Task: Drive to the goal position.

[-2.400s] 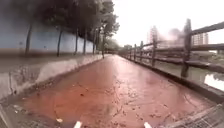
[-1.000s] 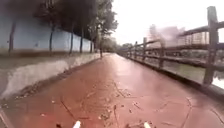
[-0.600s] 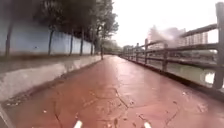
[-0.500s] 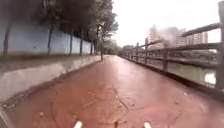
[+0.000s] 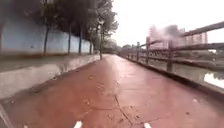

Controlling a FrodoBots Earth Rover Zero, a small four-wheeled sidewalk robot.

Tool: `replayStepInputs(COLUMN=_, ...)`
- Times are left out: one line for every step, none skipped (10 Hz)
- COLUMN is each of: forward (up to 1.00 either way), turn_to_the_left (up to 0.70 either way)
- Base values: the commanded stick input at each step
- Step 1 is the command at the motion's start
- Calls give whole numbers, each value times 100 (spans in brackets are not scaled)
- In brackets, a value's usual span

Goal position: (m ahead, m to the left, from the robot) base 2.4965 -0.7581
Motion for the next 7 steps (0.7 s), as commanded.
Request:
replayStepInputs(forward=50, turn_to_the_left=0)
replayStepInputs(forward=50, turn_to_the_left=0)
replayStepInputs(forward=50, turn_to_the_left=0)
replayStepInputs(forward=50, turn_to_the_left=0)
replayStepInputs(forward=50, turn_to_the_left=0)
replayStepInputs(forward=50, turn_to_the_left=0)
replayStepInputs(forward=50, turn_to_the_left=0)
